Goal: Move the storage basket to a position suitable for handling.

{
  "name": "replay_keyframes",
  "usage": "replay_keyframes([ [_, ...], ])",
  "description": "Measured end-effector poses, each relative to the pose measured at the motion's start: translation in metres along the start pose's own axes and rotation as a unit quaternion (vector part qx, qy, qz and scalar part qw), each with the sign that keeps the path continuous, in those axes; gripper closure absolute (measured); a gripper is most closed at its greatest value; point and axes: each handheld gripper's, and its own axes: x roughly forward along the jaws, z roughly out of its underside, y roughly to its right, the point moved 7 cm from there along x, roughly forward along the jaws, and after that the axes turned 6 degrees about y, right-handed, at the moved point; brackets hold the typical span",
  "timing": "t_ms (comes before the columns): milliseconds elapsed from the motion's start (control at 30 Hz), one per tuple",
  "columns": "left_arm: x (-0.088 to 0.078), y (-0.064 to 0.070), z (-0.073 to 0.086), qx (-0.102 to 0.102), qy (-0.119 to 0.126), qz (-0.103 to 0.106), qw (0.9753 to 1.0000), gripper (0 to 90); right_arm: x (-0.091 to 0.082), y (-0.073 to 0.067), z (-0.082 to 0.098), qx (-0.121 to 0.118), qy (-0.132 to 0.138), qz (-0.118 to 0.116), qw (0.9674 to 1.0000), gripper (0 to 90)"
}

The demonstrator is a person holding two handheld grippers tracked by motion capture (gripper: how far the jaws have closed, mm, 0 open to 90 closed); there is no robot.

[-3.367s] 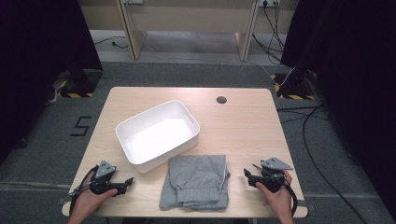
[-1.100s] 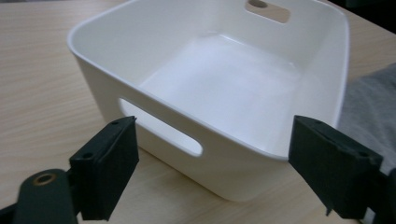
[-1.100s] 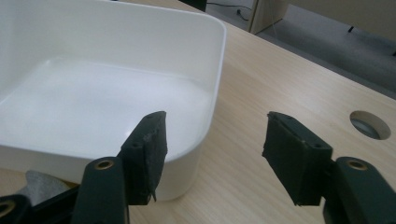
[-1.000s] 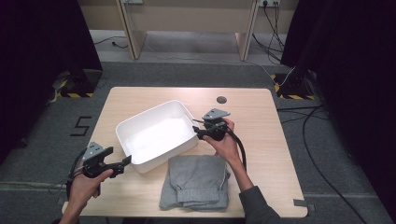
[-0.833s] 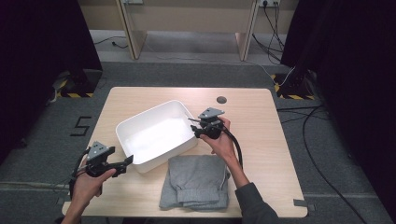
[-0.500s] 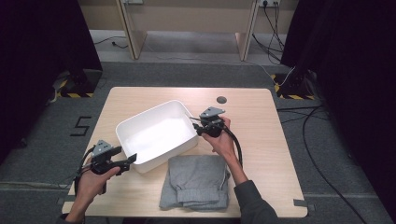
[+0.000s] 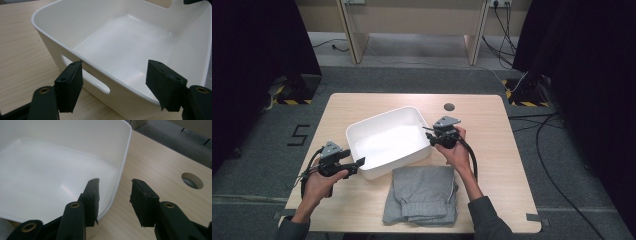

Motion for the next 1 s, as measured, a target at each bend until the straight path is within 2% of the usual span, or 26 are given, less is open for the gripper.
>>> replay_keyframes([
  [133, 0.011, 0.004, -0.006, 0.006, -0.003, 0.008, 0.9999, 31.5, -0.006, 0.007, 0.006, 0.009, 0.000, 0.005, 0.9999, 62.3],
  [267, 0.021, 0.008, -0.010, 0.009, -0.004, 0.019, 0.9998, 33.0, -0.011, 0.013, 0.011, 0.004, -0.001, 0.011, 0.9999, 65.9],
  [467, 0.034, 0.013, -0.017, 0.016, -0.007, 0.030, 0.9994, 33.7, -0.017, 0.022, 0.016, 0.003, -0.004, 0.024, 0.9997, 66.1],
  [600, 0.048, 0.017, -0.024, 0.027, -0.014, 0.034, 0.9990, 34.9, -0.024, 0.032, 0.021, 0.009, -0.004, 0.038, 0.9992, 65.6],
  [833, 0.066, 0.024, -0.033, 0.037, -0.011, 0.037, 0.9986, 38.1, -0.036, 0.043, 0.030, 0.031, 0.004, 0.051, 0.9982, 64.6],
  [867, 0.069, 0.025, -0.034, 0.041, -0.015, 0.037, 0.9983, 38.5, -0.040, 0.046, 0.033, 0.042, 0.006, 0.054, 0.9976, 64.1],
  [1000, 0.082, 0.026, -0.039, 0.060, -0.016, 0.030, 0.9976, 39.0, -0.044, 0.050, 0.036, 0.045, 0.011, 0.056, 0.9973, 62.8],
])
